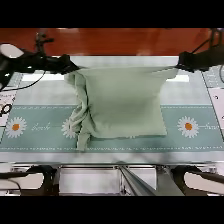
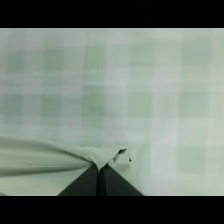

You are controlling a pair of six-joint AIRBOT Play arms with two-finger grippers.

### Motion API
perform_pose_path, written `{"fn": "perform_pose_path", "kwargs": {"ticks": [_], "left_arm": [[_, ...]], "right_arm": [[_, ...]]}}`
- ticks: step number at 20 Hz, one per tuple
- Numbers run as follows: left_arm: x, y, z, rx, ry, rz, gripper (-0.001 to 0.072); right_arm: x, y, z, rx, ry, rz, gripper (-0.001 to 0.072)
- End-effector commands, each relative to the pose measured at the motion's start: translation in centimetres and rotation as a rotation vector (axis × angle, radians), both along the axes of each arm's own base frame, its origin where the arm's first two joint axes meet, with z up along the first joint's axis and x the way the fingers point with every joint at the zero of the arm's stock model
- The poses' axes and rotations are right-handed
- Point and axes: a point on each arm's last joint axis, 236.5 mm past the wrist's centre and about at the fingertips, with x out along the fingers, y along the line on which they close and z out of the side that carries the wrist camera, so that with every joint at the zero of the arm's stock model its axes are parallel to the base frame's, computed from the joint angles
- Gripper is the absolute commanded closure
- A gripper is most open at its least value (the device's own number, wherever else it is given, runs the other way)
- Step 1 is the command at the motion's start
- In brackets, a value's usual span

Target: Fold the shirts.

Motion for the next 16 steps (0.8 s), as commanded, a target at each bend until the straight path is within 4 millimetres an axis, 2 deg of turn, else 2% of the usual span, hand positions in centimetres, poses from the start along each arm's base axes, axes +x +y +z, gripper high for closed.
{"fn": "perform_pose_path", "kwargs": {"ticks": [1, 2, 3, 5, 6, 8, 9, 10, 11, 12, 13, 16], "left_arm": [[5.1, -1.1, -3.7, -0.106, 0.043, 0.055, 0.0665], [5.7, -1.6, -3.5, -0.142, 0.047, 0.059, 0.0472], [5.7, -1.7, -3.4, -0.156, 0.066, 0.06, 0.0205], [4.4, 0.4, -3.2, -0.085, 0.093, -0.004, 0.0197], [2.9, 3.2, -3.8, -0.007, 0.167, -0.017, 0.0198], [-1.3, 9.3, -5.3, 0.121, 0.33, -0.025, 0.0198], [-3.8, 11.7, -5.5, 0.13, 0.401, -0.023, 0.0198], [-6.1, 13.1, -5.6, 0.108, 0.439, 0.0, 0.0198], [-7.9, 14.2, -6.1, 0.08, 0.453, 0.066, 0.0199], [-9.7, 14.6, -6.8, 0.041, 0.458, 0.139, 0.0199], [-12.0, 14.1, -7.8, -0.018, 0.471, 0.203, 0.0199], [-18.9, 10.1, -10.5, -0.198, 0.524, 0.226, 0.0199]], "right_arm": [[4.9, 0.1, -5.8, 0.194, 0.048, -0.102, 0.0674], [5.6, 0.5, -6.3, 0.269, 0.055, -0.131, 0.0517], [6.0, 0.7, -6.3, 0.33, 0.058, -0.153, 0.0304], [5.1, -0.7, -5.8, 0.379, 0.085, -0.168, 0.0301], [3.8, -2.4, -5.6, 0.371, 0.12, -0.173, 0.0301], [-0.7, -7.1, -6.0, 0.299, 0.236, -0.18, 0.0301], [-3.8, -9.6, -6.7, 0.236, 0.316, -0.2, 0.0301], [-6.8, -11.7, -7.5, 0.19, 0.377, -0.237, 0.0301], [-9.1, -12.7, -8.3, 0.179, 0.401, -0.279, 0.0301], [-10.9, -12.9, -9.3, 0.201, 0.39, -0.329, 0.0301], [-12.3, -12.2, -10.4, 0.238, 0.368, -0.359, 0.0301], [-15.5, -7.7, -12.8, 0.368, 0.311, -0.335, 0.0301]]}}
